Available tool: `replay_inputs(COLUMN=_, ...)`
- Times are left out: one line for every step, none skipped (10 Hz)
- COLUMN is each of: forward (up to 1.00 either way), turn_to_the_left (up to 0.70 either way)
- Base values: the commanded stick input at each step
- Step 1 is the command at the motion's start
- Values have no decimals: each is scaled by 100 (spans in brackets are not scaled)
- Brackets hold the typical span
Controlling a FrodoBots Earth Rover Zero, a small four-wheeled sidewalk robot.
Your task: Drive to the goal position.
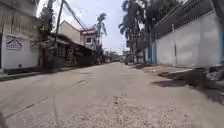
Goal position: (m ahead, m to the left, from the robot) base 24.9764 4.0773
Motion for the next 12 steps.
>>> replay_inputs(forward=100, turn_to_the_left=-25)
replay_inputs(forward=100, turn_to_the_left=-32)
replay_inputs(forward=100, turn_to_the_left=-33)
replay_inputs(forward=100, turn_to_the_left=-34)
replay_inputs(forward=100, turn_to_the_left=0)
replay_inputs(forward=100, turn_to_the_left=0)
replay_inputs(forward=100, turn_to_the_left=0)
replay_inputs(forward=100, turn_to_the_left=0)
replay_inputs(forward=100, turn_to_the_left=0)
replay_inputs(forward=100, turn_to_the_left=0)
replay_inputs(forward=100, turn_to_the_left=0)
replay_inputs(forward=100, turn_to_the_left=0)
